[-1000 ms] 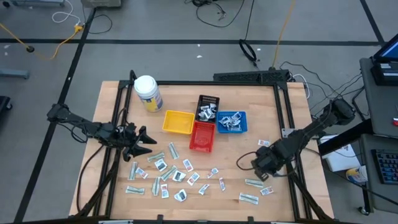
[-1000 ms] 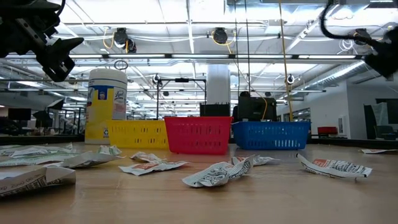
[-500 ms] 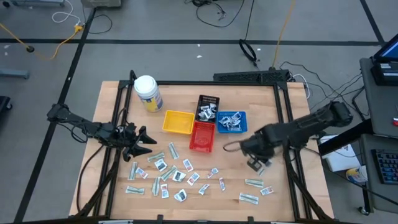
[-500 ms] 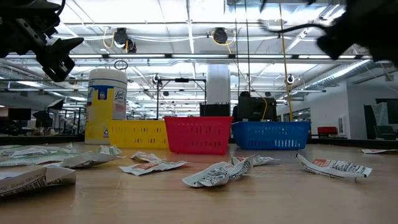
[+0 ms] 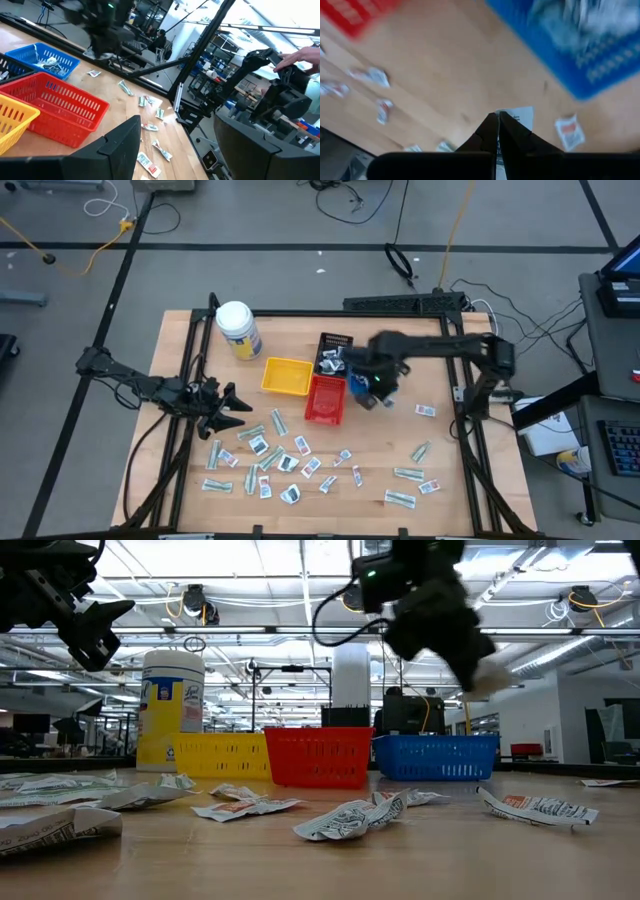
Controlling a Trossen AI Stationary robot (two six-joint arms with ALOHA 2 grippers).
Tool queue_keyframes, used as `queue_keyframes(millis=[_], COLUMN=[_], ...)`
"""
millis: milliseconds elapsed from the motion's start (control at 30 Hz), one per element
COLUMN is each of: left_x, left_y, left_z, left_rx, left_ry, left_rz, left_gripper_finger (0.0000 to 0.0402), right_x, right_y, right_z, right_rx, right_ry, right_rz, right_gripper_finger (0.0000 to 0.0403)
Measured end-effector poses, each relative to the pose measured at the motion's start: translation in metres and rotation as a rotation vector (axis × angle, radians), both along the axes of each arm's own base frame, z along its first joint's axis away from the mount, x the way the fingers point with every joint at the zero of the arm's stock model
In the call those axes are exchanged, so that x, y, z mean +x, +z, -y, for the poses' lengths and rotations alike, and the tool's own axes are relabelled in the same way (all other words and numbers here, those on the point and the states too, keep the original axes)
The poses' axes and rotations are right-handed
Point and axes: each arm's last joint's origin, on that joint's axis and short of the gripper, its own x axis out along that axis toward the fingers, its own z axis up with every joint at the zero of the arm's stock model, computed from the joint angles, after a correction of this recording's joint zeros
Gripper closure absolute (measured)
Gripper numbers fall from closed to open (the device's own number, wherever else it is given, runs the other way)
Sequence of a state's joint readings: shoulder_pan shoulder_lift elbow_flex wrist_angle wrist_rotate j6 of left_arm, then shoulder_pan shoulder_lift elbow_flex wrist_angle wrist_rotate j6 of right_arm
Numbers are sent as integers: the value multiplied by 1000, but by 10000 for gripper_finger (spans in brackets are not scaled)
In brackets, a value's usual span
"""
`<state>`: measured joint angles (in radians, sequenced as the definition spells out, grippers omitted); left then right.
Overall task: Pick & Place First Aid Supplies
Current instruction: Put the towelette pack into the black bin
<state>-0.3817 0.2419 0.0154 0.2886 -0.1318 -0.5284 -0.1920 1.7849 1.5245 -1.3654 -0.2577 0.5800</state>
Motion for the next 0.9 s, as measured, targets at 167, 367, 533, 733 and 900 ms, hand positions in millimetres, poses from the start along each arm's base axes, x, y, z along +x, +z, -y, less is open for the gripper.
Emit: queue_keyframes(millis=[167,367,533,733,900], left_x=[0,0,0,0,0], left_y=[0,0,0,0,0], left_z=[0,0,0,0,0], left_rx=[0,0,0,0,0], left_ry=[0,0,0,0,0], left_rz=[0,0,0,0,1], left_gripper_finger=[144,144,144,144,144], right_x=[38,77,97,109,120], right_y=[3,6,5,-6,-20], right_z=[37,78,105,114,115], right_rx=[2,-5,-31,-203,-288], right_ry=[25,41,23,34,40], right_rz=[52,103,163,213,271], right_gripper_finger=[403,403,403,403,403])
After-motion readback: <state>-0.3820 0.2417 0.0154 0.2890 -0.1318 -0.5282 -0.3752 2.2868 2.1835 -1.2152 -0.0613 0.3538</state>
